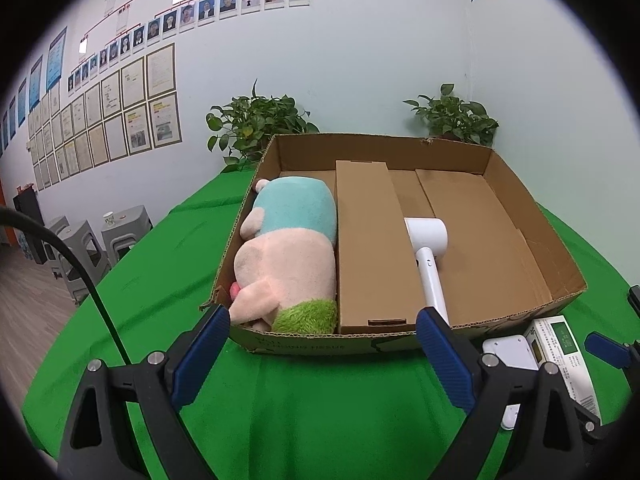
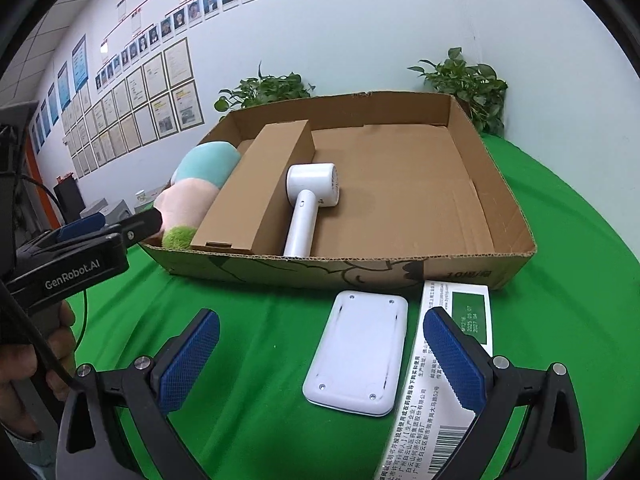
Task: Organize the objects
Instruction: 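Move the right gripper to the white rectangular device and grasp it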
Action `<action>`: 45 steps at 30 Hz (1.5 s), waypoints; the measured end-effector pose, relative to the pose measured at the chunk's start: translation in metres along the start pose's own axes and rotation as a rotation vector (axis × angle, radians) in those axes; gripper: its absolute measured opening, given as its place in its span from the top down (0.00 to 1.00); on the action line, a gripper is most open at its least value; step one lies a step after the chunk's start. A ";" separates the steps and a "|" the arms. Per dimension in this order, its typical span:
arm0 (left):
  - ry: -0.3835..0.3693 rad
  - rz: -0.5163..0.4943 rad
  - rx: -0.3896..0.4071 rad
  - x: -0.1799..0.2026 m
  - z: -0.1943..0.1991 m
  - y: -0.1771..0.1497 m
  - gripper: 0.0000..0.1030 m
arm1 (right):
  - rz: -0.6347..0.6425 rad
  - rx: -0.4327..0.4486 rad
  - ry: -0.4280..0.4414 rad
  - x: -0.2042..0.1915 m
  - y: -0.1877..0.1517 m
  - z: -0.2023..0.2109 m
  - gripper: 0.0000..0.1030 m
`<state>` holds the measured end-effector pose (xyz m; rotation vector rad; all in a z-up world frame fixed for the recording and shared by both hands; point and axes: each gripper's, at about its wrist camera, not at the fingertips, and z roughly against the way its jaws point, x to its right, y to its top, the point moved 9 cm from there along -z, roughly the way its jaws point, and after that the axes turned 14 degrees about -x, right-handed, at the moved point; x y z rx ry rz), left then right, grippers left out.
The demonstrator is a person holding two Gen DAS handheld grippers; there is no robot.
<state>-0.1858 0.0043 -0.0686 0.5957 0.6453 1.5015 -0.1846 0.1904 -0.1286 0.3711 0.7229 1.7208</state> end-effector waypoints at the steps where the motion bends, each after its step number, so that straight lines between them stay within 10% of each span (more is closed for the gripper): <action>1: -0.002 0.002 -0.001 0.000 0.000 0.000 0.08 | -0.003 0.003 0.003 0.001 0.001 0.000 0.00; 15: -0.056 -0.014 0.010 0.009 0.004 -0.002 0.08 | 0.000 0.028 -0.009 0.004 0.006 0.008 0.00; 27: -0.440 -0.029 -0.238 0.048 -0.033 -0.035 0.08 | 0.047 -0.157 0.233 -0.031 -0.040 -0.035 0.02; 40: -0.473 -0.060 -0.262 0.056 -0.038 -0.041 0.09 | 0.057 -0.246 -0.072 0.019 -0.029 -0.073 0.03; 45: -0.479 -0.061 -0.268 0.056 -0.037 -0.042 0.09 | 0.099 -0.302 -0.111 0.012 -0.037 -0.089 0.27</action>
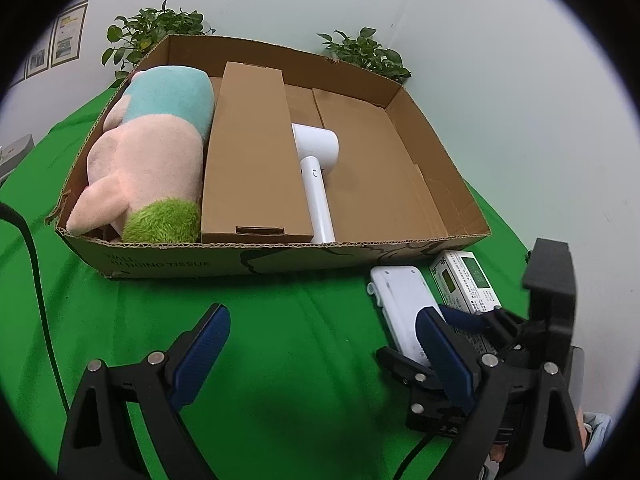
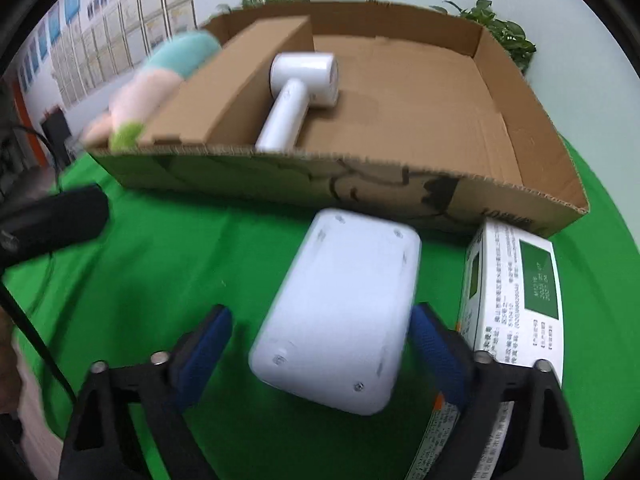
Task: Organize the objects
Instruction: 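Move the right gripper to the white rectangular device and grasp it, then lift the white device with the right gripper and carry it over the tray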
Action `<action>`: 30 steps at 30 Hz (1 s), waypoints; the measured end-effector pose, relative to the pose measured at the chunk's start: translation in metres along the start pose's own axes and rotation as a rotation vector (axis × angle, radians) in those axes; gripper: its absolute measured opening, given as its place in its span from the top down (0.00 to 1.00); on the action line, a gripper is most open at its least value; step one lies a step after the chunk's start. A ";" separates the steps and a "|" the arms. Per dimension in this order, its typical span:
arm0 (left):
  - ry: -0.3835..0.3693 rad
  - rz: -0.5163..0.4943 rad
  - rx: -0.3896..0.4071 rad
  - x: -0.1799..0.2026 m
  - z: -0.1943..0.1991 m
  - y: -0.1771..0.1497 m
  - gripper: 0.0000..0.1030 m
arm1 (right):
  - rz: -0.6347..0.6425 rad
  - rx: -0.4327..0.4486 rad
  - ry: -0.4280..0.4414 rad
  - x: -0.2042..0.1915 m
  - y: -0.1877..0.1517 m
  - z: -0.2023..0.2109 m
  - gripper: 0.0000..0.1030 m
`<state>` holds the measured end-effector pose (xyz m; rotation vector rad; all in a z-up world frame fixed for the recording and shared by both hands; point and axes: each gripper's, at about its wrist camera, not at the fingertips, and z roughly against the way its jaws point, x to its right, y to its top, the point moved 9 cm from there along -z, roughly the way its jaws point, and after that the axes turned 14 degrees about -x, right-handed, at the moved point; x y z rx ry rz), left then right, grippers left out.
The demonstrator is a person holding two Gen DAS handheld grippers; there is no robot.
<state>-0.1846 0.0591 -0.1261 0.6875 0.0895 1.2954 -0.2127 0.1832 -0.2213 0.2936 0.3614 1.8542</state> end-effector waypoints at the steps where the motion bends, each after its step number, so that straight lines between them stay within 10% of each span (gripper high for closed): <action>1: -0.003 -0.002 0.001 0.000 0.001 0.000 0.09 | 0.017 0.008 -0.001 -0.002 -0.001 0.001 0.30; 10: -0.174 0.020 -0.078 0.016 -0.009 -0.008 0.09 | 0.055 0.032 0.168 -0.020 -0.027 0.039 0.34; 15: -0.302 0.038 -0.160 0.033 -0.031 -0.021 0.09 | 0.071 0.045 0.160 -0.026 -0.041 0.044 0.03; 30: -0.401 0.060 -0.309 0.061 -0.071 -0.037 0.29 | 0.097 0.017 0.134 -0.036 -0.053 0.035 0.18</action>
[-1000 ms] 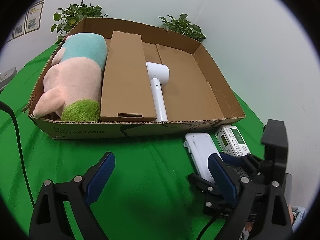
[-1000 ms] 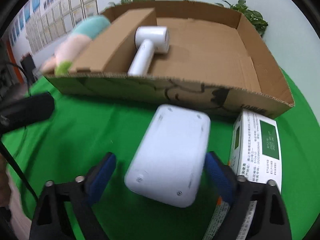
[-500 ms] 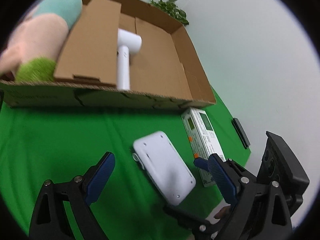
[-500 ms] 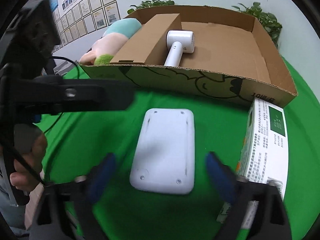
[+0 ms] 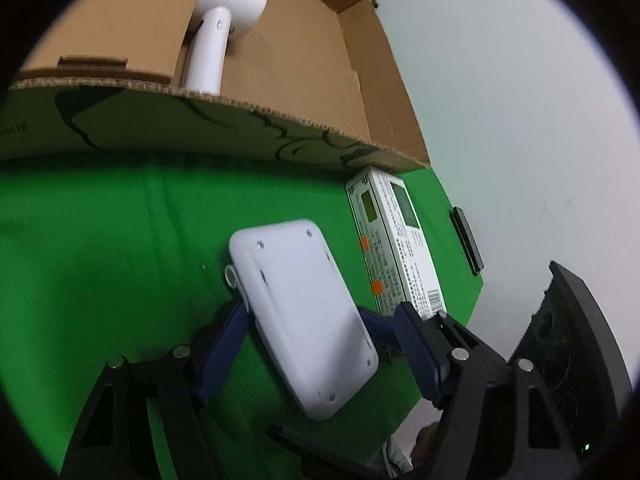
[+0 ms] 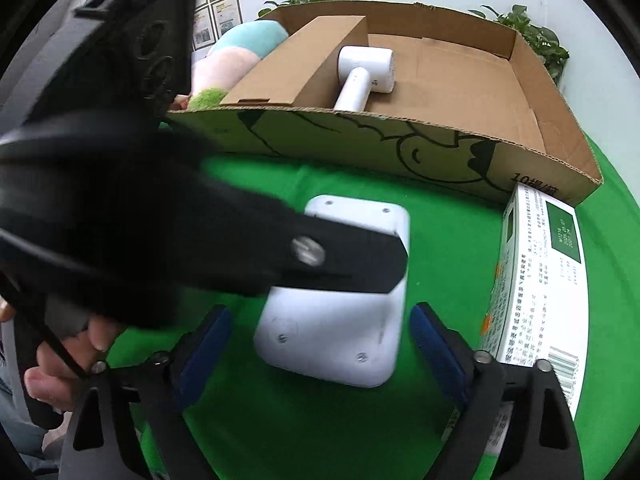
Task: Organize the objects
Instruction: 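Lift the white device with the right gripper and carry it over the tray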
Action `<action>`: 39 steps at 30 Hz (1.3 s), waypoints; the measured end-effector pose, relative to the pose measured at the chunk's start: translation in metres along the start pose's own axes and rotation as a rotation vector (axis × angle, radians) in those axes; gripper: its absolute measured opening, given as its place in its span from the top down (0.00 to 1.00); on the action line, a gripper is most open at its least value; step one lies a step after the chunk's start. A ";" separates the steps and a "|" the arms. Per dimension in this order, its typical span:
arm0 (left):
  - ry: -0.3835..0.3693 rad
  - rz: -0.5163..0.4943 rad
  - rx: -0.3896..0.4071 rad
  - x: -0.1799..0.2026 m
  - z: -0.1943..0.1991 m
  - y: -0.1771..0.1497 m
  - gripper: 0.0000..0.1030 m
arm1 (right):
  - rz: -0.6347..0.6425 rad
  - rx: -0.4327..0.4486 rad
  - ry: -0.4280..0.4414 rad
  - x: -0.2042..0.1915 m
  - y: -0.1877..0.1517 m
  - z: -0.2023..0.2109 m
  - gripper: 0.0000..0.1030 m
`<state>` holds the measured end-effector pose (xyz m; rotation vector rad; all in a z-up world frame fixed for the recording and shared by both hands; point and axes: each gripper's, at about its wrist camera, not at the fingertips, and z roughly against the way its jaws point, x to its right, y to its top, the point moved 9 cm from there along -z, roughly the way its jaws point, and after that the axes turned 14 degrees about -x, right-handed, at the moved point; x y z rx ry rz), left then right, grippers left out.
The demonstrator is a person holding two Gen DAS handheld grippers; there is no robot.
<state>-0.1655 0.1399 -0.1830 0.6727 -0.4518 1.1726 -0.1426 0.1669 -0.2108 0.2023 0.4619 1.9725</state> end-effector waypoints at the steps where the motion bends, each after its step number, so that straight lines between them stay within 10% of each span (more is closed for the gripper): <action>1: 0.007 0.004 -0.001 0.000 0.000 -0.001 0.31 | -0.008 0.001 -0.004 -0.001 -0.001 0.001 0.20; 10: 0.108 0.031 -0.001 -0.011 0.004 -0.003 0.62 | -0.061 0.013 -0.048 0.003 -0.005 0.007 0.34; 22: 0.178 -0.061 0.120 0.028 0.049 0.005 0.63 | -0.072 0.171 -0.022 -0.002 0.008 0.061 0.34; 39: 0.290 -0.260 0.326 0.107 0.160 0.089 0.65 | -0.018 0.437 -0.042 0.005 0.126 0.179 0.34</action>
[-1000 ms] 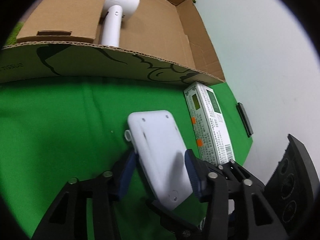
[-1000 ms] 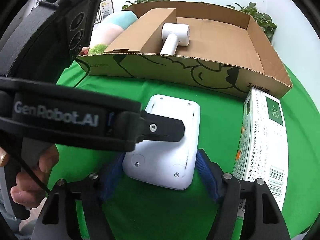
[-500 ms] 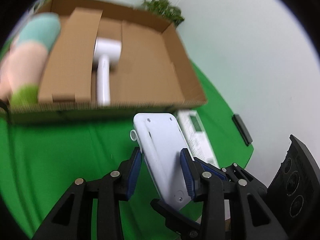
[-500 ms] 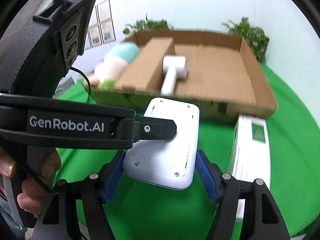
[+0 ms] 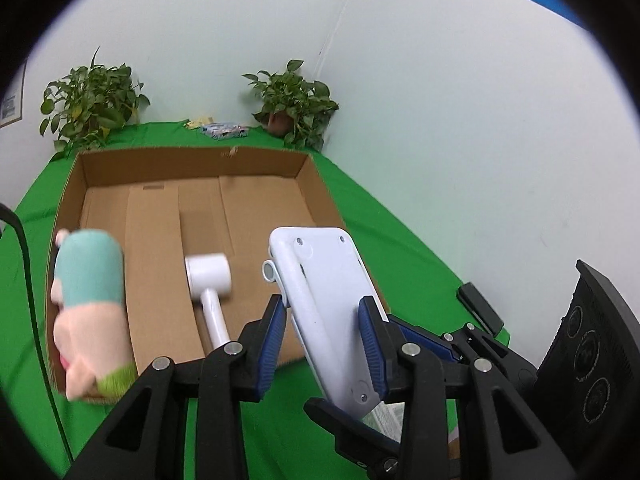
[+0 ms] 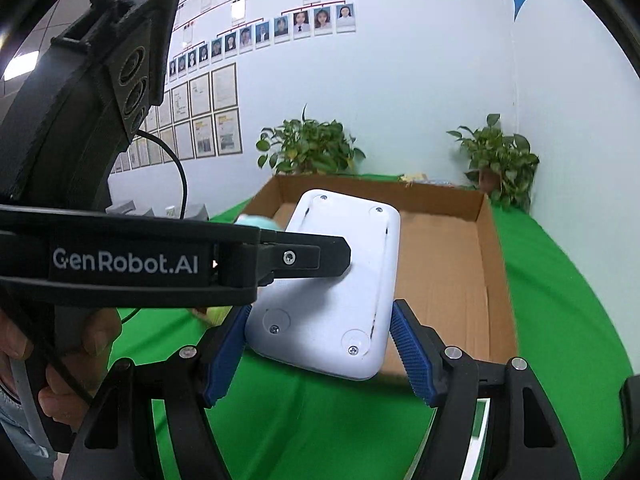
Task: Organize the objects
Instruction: 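Lift the white device with the right gripper and carry it over the tray, then lower the white device beside the hair dryer and open the right gripper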
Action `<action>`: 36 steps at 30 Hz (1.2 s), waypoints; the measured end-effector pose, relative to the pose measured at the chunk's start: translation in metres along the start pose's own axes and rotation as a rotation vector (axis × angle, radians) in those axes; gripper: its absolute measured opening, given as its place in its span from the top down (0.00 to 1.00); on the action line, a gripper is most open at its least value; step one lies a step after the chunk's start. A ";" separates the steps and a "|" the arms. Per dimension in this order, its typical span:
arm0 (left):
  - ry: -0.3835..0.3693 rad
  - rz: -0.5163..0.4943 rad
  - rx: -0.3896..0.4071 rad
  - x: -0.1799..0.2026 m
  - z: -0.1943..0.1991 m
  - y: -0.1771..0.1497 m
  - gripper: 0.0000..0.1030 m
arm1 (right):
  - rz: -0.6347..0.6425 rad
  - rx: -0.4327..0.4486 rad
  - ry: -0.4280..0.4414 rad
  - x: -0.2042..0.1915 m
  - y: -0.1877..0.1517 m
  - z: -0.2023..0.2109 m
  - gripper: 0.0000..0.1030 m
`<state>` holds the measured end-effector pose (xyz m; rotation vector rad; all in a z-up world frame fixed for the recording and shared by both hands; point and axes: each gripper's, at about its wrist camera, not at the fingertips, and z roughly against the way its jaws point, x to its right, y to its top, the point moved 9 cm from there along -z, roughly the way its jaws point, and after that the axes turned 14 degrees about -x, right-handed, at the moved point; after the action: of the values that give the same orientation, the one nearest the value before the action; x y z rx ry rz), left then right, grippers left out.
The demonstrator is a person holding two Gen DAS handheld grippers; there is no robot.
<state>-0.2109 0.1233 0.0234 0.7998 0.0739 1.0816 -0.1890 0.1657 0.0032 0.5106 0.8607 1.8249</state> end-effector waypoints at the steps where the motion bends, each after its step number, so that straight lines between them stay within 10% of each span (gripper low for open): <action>1: -0.001 -0.007 0.001 0.000 0.001 0.007 0.65 | -0.002 0.005 -0.006 0.003 0.007 0.002 0.34; 15: 0.010 0.002 -0.052 -0.019 -0.028 0.049 0.65 | -0.038 -0.062 0.026 0.027 0.051 -0.023 0.34; 36: 0.053 0.113 -0.345 -0.075 -0.164 0.005 0.65 | -0.191 -0.352 0.168 0.079 -0.035 -0.174 0.34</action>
<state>-0.3211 0.1532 -0.1156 0.4690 -0.1127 1.1828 -0.3170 0.1893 -0.1402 0.0504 0.6535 1.8069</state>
